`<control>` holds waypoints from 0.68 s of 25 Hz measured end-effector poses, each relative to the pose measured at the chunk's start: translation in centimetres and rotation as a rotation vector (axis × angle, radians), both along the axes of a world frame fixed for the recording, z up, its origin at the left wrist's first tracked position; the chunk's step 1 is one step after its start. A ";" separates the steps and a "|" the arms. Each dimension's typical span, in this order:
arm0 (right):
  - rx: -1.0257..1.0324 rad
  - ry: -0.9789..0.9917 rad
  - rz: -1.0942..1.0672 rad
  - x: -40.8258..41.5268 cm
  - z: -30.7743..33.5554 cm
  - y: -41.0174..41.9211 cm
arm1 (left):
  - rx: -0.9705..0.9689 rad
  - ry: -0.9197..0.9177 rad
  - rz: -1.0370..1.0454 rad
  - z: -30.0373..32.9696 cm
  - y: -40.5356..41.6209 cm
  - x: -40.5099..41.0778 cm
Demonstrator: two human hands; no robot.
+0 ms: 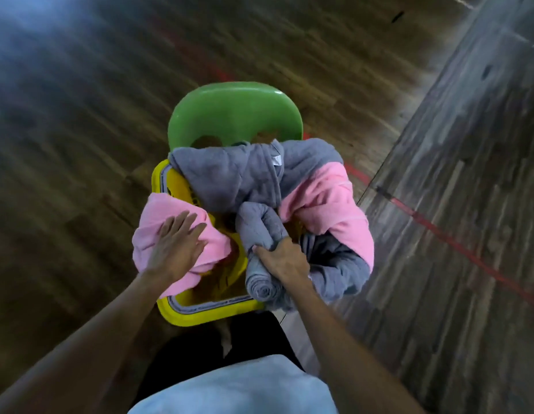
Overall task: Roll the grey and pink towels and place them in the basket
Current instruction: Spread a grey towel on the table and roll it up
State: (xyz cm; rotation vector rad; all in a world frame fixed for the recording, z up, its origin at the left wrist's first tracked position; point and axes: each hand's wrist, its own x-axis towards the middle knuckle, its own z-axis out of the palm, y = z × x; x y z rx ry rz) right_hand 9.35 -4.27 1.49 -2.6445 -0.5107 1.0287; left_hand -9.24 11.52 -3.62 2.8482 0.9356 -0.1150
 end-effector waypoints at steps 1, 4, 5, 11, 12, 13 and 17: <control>-0.032 0.027 -0.004 0.7 -0.8 1.0 | 0.005 0.009 -0.023 -0.4 0.6 0.3; -0.097 0.129 -0.071 2.4 -4.7 3.9 | -0.003 0.075 -0.072 -1.2 2.1 1.5; -0.104 0.144 -0.123 2.5 -6.2 4.6 | 0.006 0.083 -0.086 -1.4 2.2 1.8; -0.146 0.094 -0.278 -0.3 -14.4 7.0 | -0.007 0.124 -0.072 -1.7 2.3 2.3; -0.123 0.143 -0.283 -0.6 -15.7 7.0 | -0.006 0.129 -0.079 -1.7 2.4 2.3; -0.106 0.191 -0.288 -0.9 -17.0 6.9 | -0.001 0.131 -0.088 -1.9 2.4 2.2; -0.125 0.277 -0.276 -1.3 -20.3 6.9 | 0.022 0.136 -0.123 -2.6 2.6 1.9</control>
